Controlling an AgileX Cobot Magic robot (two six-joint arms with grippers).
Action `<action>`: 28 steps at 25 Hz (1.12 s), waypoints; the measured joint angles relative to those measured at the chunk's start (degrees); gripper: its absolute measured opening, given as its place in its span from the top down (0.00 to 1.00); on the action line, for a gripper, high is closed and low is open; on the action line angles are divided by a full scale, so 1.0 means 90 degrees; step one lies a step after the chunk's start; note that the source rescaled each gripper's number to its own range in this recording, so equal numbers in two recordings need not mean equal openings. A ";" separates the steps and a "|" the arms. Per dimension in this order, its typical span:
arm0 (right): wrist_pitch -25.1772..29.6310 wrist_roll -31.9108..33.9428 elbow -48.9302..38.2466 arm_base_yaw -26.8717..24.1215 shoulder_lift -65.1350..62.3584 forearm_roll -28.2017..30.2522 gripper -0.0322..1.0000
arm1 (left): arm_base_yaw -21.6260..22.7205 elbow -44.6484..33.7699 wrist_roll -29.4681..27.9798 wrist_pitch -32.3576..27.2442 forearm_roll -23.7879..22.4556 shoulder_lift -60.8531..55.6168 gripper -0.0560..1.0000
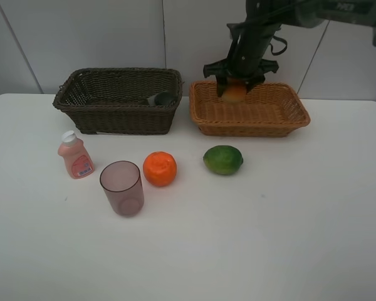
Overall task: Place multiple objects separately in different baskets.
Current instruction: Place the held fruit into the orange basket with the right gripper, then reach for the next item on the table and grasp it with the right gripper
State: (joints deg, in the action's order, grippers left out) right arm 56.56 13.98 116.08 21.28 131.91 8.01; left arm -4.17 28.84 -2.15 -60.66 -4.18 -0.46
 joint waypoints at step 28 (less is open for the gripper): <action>0.0611 -0.1075 0.0000 0.0206 -0.0304 0.0128 0.02 | 0.0000 0.0000 0.0000 0.0000 0.0000 0.0000 0.00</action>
State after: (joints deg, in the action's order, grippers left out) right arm 62.06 4.31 116.08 23.14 129.17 9.17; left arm -4.17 28.84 -2.15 -60.66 -4.18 -0.46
